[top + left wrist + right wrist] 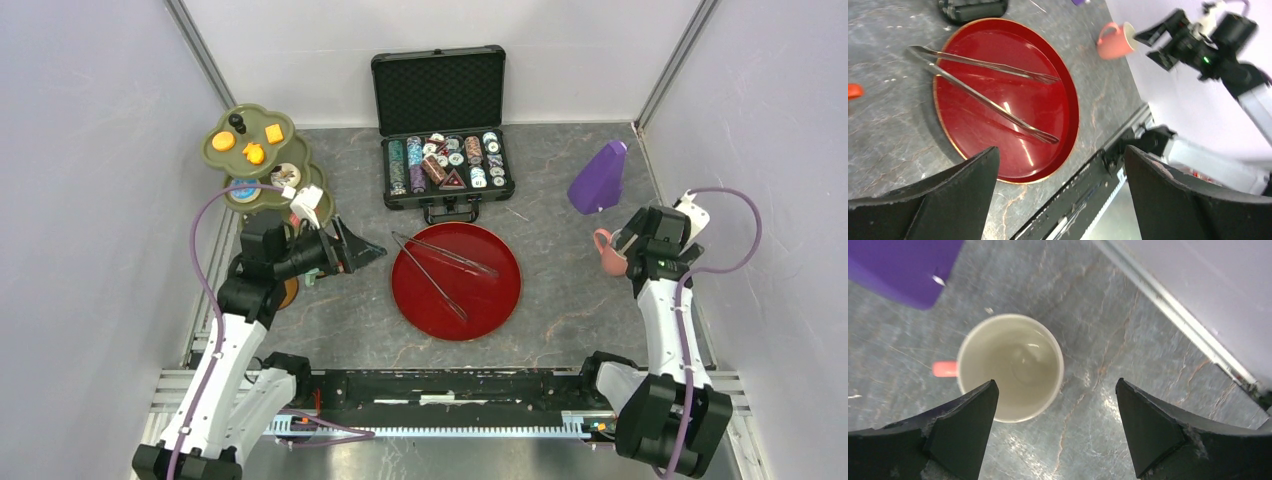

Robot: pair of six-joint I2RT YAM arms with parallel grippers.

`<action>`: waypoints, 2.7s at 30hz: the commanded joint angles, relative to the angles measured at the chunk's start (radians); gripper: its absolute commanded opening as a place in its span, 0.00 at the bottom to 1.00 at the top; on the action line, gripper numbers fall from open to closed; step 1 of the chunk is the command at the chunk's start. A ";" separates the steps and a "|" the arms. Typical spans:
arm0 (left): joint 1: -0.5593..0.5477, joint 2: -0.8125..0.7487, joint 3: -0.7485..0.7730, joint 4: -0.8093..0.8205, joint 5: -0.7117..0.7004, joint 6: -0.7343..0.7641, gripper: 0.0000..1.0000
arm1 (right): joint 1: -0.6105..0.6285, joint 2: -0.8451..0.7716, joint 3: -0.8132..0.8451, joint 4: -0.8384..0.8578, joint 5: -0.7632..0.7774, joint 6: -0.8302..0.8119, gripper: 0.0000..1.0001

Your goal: Serve the afternoon tea

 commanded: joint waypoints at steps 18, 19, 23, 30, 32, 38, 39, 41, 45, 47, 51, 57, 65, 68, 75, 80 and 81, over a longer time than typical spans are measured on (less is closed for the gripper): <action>-0.115 -0.051 0.033 -0.059 0.097 0.225 1.00 | -0.054 -0.034 -0.222 0.208 -0.105 -0.030 0.14; -0.116 -0.047 0.034 -0.057 0.105 0.226 1.00 | -0.051 -0.047 -0.216 0.203 -0.106 -0.043 0.09; -0.143 -0.032 0.023 0.013 0.150 0.205 1.00 | 0.030 -0.127 -0.163 0.174 -0.102 -0.104 0.00; -0.362 0.002 0.018 0.165 0.075 0.175 1.00 | 0.438 -0.054 0.036 0.039 -0.268 -0.202 0.00; -0.483 0.024 0.036 0.157 -0.060 0.217 1.00 | 0.575 -0.014 0.088 -0.012 -0.296 -0.171 0.00; -0.901 0.106 0.117 0.040 -0.643 0.426 1.00 | 0.859 0.000 0.118 0.017 -0.362 -0.072 0.00; -0.943 0.130 0.133 0.023 -0.735 0.456 1.00 | 0.892 0.009 0.126 0.011 -0.361 -0.059 0.00; -1.040 0.196 0.178 -0.027 -0.871 0.500 1.00 | 0.951 0.024 0.129 0.008 -0.355 -0.031 0.00; -1.176 0.318 0.250 -0.101 -1.083 0.550 1.00 | 1.010 0.053 0.131 0.001 -0.305 0.066 0.00; -1.223 0.364 0.269 -0.105 -1.154 0.567 1.00 | 1.028 0.073 0.141 -0.003 -0.300 0.099 0.00; -1.244 0.445 0.320 -0.124 -1.207 0.560 0.90 | 1.062 0.079 0.130 0.029 -0.266 0.150 0.00; -1.252 0.582 0.405 -0.203 -1.246 0.533 0.73 | 1.067 0.032 0.072 0.104 -0.248 0.211 0.00; -1.259 0.729 0.496 -0.270 -1.364 0.456 0.57 | 1.072 -0.004 0.038 0.143 -0.241 0.240 0.00; -1.260 0.788 0.531 -0.328 -1.435 0.448 0.49 | 1.072 -0.023 0.019 0.161 -0.243 0.250 0.00; -1.260 0.839 0.544 -0.334 -1.468 0.453 0.32 | 1.073 -0.045 -0.008 0.175 -0.244 0.256 0.00; -1.260 0.814 0.529 -0.327 -1.487 0.461 0.14 | 1.072 -0.073 -0.027 0.202 -0.243 0.245 0.05; -1.260 0.801 0.520 -0.319 -1.495 0.462 0.07 | 1.072 -0.076 -0.029 0.206 -0.242 0.239 0.09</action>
